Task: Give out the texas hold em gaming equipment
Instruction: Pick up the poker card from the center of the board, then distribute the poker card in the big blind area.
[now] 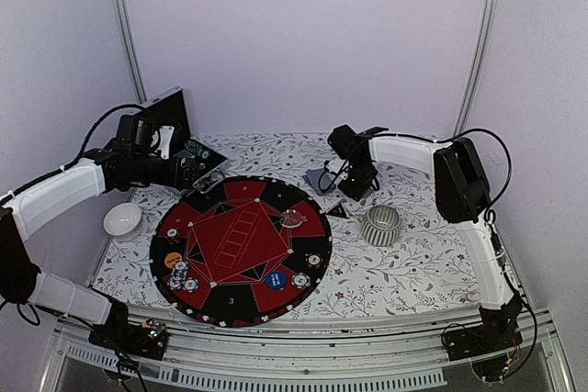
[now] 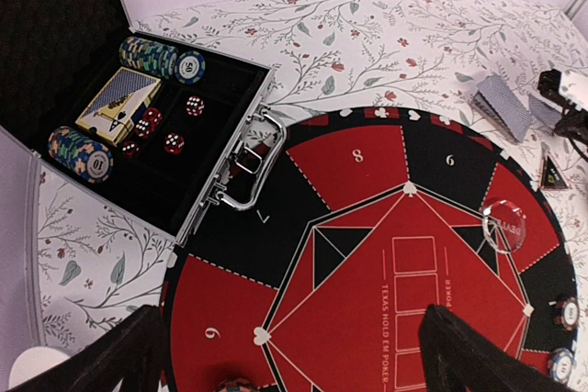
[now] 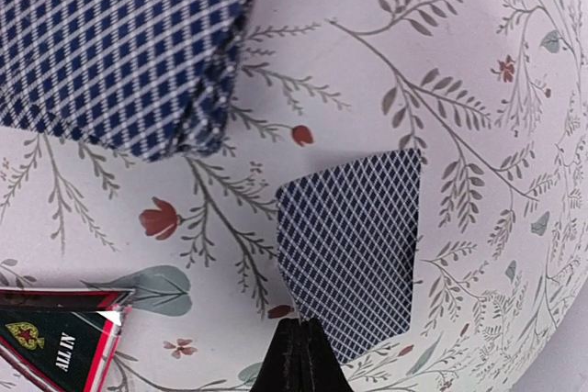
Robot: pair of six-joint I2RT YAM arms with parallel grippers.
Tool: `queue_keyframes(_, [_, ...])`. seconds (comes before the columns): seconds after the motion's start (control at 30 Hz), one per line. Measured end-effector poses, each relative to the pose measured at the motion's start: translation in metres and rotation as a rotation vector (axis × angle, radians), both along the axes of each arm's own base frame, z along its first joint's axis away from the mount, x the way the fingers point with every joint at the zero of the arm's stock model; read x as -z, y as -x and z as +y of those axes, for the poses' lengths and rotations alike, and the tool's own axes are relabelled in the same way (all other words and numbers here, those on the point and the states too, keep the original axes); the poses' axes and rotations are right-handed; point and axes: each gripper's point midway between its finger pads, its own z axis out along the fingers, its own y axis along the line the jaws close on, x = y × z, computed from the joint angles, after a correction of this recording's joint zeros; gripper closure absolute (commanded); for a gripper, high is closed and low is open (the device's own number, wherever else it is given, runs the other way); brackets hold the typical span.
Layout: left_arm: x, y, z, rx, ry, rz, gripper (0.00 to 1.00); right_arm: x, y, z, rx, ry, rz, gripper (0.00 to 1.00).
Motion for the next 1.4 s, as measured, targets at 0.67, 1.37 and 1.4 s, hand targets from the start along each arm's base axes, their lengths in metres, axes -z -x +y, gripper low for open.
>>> queue_keyframes(0.67, [0.000,0.000,0.000,0.000,0.000,0.000,0.02,-0.113,0.004,0.028,0.023,-0.237,-0.149,0.98])
queue_keyframes(1.37, [-0.011,0.003,0.001,0.000,0.008,-0.030,0.02,-0.095,0.232,0.253,-0.245,-0.570,0.228,0.98])
queue_keyframes(1.4, [-0.012,0.003,0.001,0.000,0.009,-0.032,0.02,-0.091,0.232,0.253,-0.238,-0.566,0.234,0.98])
